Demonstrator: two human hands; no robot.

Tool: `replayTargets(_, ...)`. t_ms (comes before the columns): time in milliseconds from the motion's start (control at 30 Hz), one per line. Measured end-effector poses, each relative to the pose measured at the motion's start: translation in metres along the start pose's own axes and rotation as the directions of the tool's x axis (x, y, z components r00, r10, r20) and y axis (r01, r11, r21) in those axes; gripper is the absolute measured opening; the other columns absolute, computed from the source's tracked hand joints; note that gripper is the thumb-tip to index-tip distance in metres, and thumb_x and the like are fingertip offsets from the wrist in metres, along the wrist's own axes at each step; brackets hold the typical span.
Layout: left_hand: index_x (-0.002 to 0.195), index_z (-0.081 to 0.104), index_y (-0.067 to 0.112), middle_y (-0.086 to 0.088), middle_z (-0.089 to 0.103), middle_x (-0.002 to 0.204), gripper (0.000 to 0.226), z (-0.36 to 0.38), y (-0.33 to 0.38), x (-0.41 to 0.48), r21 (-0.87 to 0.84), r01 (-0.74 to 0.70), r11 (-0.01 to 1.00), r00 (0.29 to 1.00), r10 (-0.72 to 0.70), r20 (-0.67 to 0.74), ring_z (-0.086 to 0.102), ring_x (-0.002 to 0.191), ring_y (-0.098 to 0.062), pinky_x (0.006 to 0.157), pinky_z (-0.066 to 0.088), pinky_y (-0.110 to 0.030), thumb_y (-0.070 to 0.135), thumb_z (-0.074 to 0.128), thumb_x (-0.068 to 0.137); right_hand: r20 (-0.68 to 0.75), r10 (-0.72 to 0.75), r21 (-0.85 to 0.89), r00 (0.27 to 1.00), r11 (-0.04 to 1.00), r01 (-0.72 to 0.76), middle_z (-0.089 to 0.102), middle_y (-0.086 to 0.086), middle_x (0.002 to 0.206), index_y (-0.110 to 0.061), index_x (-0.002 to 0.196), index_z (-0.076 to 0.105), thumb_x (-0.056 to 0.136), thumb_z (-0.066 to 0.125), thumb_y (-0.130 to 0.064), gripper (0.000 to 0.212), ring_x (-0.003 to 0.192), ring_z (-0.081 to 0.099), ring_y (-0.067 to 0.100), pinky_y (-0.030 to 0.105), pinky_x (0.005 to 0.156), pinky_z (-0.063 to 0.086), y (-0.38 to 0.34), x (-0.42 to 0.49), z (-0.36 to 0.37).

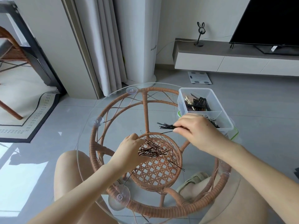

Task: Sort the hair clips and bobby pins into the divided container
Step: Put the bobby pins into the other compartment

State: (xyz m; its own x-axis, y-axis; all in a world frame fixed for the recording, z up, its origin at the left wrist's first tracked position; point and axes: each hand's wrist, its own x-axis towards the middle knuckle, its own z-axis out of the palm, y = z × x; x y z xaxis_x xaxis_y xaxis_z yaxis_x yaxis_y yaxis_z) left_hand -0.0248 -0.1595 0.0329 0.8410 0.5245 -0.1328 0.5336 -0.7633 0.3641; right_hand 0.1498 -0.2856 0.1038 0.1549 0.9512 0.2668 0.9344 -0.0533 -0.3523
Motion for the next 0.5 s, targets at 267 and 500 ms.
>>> replayTargets(267, 0.138, 0.035, 0.021, 0.000, 0.047, 0.126, 0.071, -0.002, 0.008, 0.018, 0.051, -0.086, 0.995, 0.996, 0.086, 0.014, 0.042, 0.115, -0.018, 0.097, 0.039, -0.027, 0.043, 0.066, 0.077, -0.049, 0.115, -0.186, 0.992, 0.975, -0.122, 0.068, 0.011, 0.077, -0.003, 0.081, 0.069, 0.079, 0.068, -0.009, 0.007, 0.075, 0.060, 0.027, 0.025, 0.074, 0.040, 0.060, -0.008, -0.054)
replayTargets(500, 0.120, 0.056, 0.013, -0.002, 0.056, 0.120, 0.037, -0.009, 0.019, 0.030, 0.097, -0.203, 0.974, 0.974, 0.191, 0.120, 0.050, 0.113, -0.018, 0.095, 0.041, -0.025, 0.031, 0.057, 0.087, 0.233, 0.239, -0.286, 0.943, 0.943, -0.169, 0.066, 0.003, 0.089, -0.010, 0.094, 0.071, 0.086, 0.060, -0.023, 0.018, 0.093, 0.055, 0.021, 0.031, 0.080, 0.041, 0.106, -0.006, -0.040)
